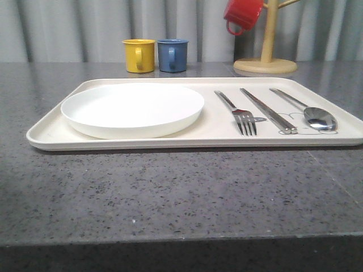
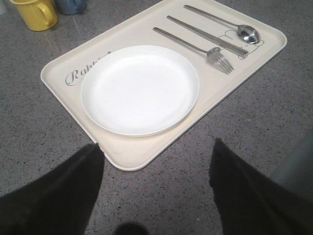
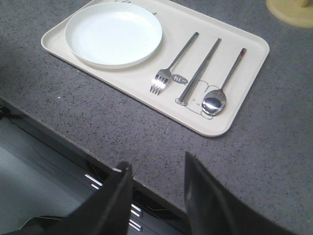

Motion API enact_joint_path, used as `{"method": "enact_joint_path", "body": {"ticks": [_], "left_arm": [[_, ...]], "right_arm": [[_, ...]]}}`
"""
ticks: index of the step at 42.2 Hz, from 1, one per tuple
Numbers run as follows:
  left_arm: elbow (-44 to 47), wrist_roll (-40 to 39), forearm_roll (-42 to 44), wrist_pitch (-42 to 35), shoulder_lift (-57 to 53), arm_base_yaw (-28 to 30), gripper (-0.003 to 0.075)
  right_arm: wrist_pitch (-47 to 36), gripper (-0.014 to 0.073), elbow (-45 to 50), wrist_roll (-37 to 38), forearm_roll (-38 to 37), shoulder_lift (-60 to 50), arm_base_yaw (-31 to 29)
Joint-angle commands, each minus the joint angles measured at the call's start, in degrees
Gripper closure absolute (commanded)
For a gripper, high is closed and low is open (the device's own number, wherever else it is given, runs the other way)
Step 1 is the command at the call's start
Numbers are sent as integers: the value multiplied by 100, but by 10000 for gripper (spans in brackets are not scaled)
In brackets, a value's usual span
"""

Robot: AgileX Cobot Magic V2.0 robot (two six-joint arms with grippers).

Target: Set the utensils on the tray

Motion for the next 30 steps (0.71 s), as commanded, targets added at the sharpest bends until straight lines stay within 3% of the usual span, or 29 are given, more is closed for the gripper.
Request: {"method": "enact_joint_path", "body": {"ticks": [1, 7, 13, 15, 30], "left_arm": [[-156, -47, -65, -438, 47, -32, 372], [-156, -47, -65, -438, 47, -32, 579], [-156, -47, -65, -438, 47, -32, 738], [-156, -47, -65, -438, 47, -32, 741], [-156, -47, -65, -438, 47, -32, 741]], "right_arm": [[-394, 361, -31, -30, 125, 63, -6], [-431, 498, -2, 32, 124, 63, -6], [-556, 633, -2, 301, 124, 63, -6], [-606, 666, -2, 321, 124, 63, -6], [-742, 659, -2, 321, 124, 63, -6]]}}
